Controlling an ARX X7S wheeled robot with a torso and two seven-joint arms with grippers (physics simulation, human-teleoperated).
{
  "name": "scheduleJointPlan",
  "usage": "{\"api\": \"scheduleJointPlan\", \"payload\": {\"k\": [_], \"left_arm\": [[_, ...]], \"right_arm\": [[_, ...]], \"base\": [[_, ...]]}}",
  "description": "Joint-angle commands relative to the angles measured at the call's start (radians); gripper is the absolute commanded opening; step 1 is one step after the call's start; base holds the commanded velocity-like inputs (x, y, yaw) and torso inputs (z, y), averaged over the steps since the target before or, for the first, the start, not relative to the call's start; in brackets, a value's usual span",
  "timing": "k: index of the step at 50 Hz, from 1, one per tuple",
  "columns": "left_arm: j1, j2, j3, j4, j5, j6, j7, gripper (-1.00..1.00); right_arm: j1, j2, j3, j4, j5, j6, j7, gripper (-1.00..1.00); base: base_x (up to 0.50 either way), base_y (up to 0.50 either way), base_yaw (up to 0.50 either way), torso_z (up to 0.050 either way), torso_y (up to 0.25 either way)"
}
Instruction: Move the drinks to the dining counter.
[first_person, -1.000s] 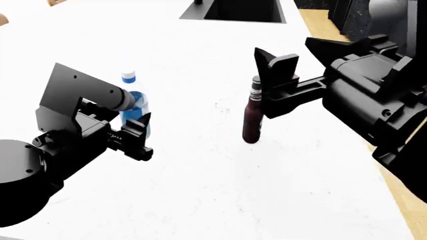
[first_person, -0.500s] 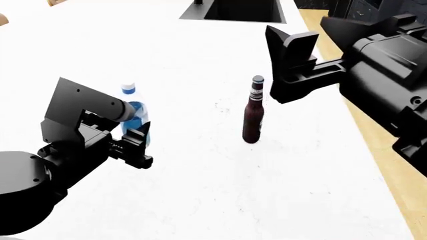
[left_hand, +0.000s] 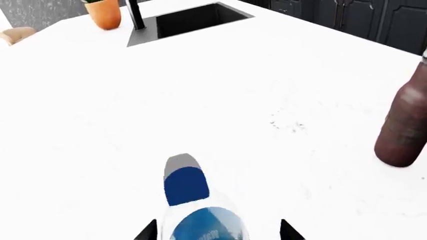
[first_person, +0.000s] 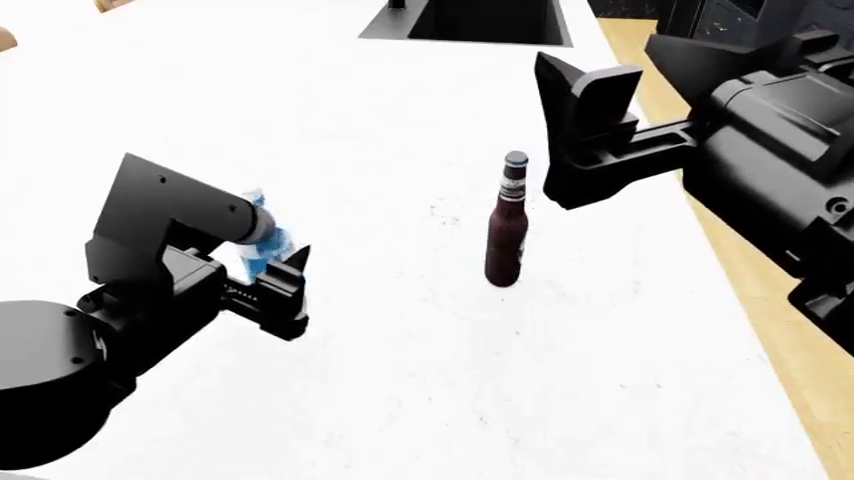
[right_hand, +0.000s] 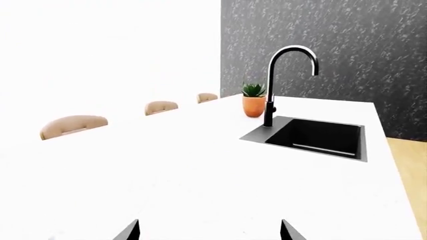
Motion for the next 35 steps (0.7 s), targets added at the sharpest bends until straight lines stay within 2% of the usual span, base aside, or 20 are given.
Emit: {"api": "scheduleJointPlan", "payload": {"k": [1,21,35], "left_arm": [[-0.004,-0.01,-0.016,0.012,-0.005,0.01,-0.005,1.0],[-0.021,-0.019,-0.019,0.025,-0.021,0.001,-0.017,1.0],[-0.043,-0.067,-0.151,0.122,-0.092,0.118,-0.12,1.0]], "right_arm": [[0.002,0.006,-0.001,0.004,0.001,0.001,-0.005,1.0],[0.017,0.006,-0.012,0.016,0.001,0.006,-0.008,1.0],[0.044,0.002,-0.006,0.004,0.004,-0.004,0.005,1.0]], "base": [[0.0,0.0,0.0,0.0,0.0],[0.0,0.0,0.0,0.0,0.0],[0.0,0.0,0.0,0.0,0.0]]}}
